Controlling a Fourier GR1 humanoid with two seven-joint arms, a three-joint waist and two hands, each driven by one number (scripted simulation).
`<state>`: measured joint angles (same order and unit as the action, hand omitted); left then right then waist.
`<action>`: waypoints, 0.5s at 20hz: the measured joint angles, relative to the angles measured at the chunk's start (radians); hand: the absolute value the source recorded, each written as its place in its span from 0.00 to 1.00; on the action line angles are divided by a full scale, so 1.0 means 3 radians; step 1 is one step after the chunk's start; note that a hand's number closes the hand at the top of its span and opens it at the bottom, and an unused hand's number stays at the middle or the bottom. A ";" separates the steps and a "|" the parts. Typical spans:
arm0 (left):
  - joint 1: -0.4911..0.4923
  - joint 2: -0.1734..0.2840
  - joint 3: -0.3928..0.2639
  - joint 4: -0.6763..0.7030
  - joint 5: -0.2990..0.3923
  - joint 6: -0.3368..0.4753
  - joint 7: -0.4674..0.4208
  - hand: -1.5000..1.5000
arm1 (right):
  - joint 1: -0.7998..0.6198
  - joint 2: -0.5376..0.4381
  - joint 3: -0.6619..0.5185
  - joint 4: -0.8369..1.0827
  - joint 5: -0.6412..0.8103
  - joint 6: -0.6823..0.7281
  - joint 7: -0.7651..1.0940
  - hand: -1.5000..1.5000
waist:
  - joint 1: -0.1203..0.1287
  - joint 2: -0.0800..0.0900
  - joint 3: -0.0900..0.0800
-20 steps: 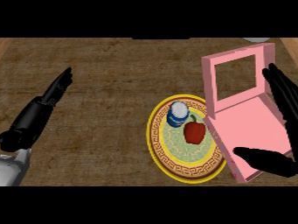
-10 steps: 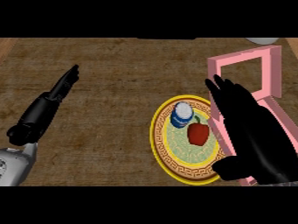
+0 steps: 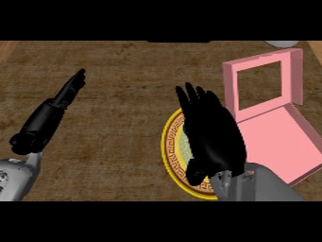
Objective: Pick the can from the plate and place it in the cardboard box
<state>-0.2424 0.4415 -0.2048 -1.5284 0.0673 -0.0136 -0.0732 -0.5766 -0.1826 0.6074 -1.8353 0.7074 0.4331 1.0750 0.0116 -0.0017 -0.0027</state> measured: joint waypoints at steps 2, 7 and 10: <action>0.0000 -0.0012 0.0008 -0.0014 -0.0015 -0.0001 0.0013 0.50 | -0.0022 0.0129 -0.0007 0.0129 0.0036 0.0024 0.0023 0.00 | -0.0008 -0.0001 0.0002; -0.0003 -0.0040 0.0058 0.0033 -0.0038 -0.0032 -0.0009 0.50 | -0.0033 0.0333 -0.0038 0.0358 0.0190 0.0089 0.0018 0.00 | -0.0028 0.0000 0.0005; 0.0003 -0.0047 0.0088 0.0066 -0.0056 -0.0055 -0.0036 0.50 | -0.0032 0.0402 -0.0026 0.0527 0.0360 0.0091 0.0002 0.00 | -0.0030 0.0001 0.0005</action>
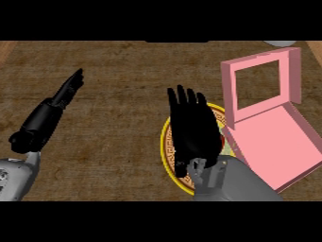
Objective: Pick the can from the plate and place it in the cardboard box
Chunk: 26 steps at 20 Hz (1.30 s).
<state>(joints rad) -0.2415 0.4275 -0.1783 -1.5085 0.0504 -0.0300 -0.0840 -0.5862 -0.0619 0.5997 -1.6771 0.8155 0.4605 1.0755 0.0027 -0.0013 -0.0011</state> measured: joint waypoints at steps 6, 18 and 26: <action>0.0067 -0.0052 0.0012 -0.0089 -0.0054 -0.0020 0.0026 0.50 | 0.0064 0.0105 -0.0016 0.0153 0.0254 0.0023 -0.0045 0.00 | 0.0000 -0.0002 0.0002; 0.0069 -0.0125 0.0150 -0.0076 -0.0137 -0.0145 0.0028 0.50 | 0.0105 0.0137 -0.0293 0.0636 0.0596 0.0059 -0.0315 0.00 | -0.0002 0.0004 0.0003; 0.0133 -0.0218 0.0270 -0.0131 -0.0220 -0.0292 0.0044 0.50 | 0.0236 0.0178 -0.0341 0.0836 0.0660 -0.0092 -0.0452 0.00 | 0.0002 0.0003 0.0003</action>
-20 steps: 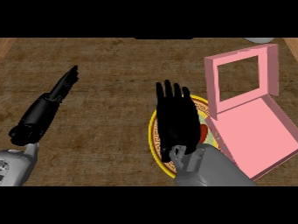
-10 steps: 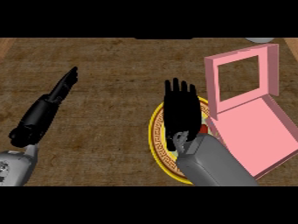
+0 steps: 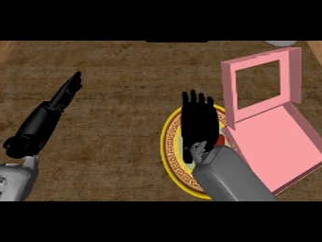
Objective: Pick the can from the plate and place it in the cardboard box
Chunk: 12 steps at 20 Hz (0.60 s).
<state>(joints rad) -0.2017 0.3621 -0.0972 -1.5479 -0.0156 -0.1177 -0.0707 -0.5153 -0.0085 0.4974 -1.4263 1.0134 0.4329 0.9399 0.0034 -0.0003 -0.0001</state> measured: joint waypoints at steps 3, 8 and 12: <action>-0.0091 -0.0057 0.0028 0.0116 -0.0073 -0.0005 -0.0028 0.50 | -0.0022 -0.0001 -0.0046 0.0081 0.0057 -0.0023 -0.0012 0.00 | -0.0005 0.0002 0.0000; -0.0036 -0.0071 0.0103 0.0059 -0.0091 -0.0093 -0.0034 0.50 | 0.0046 -0.0009 -0.0093 0.0240 0.0194 -0.0126 -0.0053 0.00 | 0.0000 0.0001 0.0000; -0.0034 -0.0098 0.0173 -0.0069 -0.0101 -0.0157 0.0088 0.50 | 0.0044 -0.0012 -0.0265 0.0337 0.0237 -0.0125 -0.0182 0.00 | -0.0001 0.0001 0.0000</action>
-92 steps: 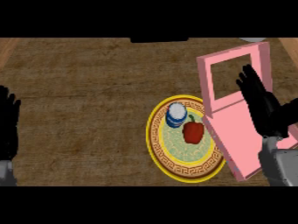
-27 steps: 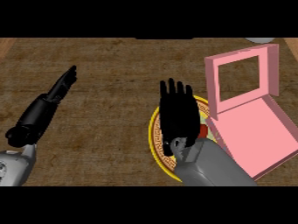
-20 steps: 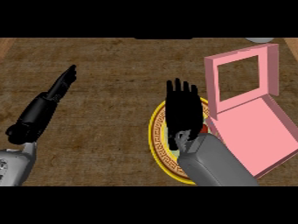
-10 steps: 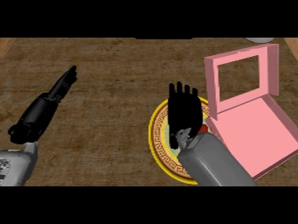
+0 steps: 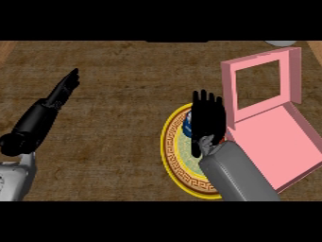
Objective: Pick the can from the plate and place it in the cardboard box
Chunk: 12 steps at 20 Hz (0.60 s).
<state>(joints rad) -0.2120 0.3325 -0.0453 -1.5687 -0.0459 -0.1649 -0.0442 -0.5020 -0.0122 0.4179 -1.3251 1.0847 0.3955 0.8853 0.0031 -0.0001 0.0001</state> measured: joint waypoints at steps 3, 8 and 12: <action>0.0043 -0.0046 0.0027 0.0001 -0.0059 -0.0028 -0.0051 0.50 | 0.0089 0.0007 0.0065 -0.0018 0.0011 -0.0033 -0.0048 1.00 | -0.0002 -0.0001 -0.0001; 0.0032 -0.0092 0.0058 0.0096 -0.0118 -0.0059 -0.0140 0.50 | 0.0016 -0.0036 0.0144 0.0125 0.0152 -0.0230 -0.0368 1.00 | 0.0002 -0.0003 -0.0002; 0.0042 -0.0145 0.0054 0.0074 -0.0174 -0.0065 -0.0126 0.50 | -0.0048 -0.0073 0.0164 0.0233 0.0333 -0.0413 -0.0570 1.00 | 0.0002 -0.0004 -0.0002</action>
<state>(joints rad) -0.1993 0.2892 -0.0290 -1.5467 -0.0981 -0.1845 -0.0820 -0.5165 -0.0341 0.4670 -1.2553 1.1846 0.2714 0.7144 0.0038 -0.0013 -0.0005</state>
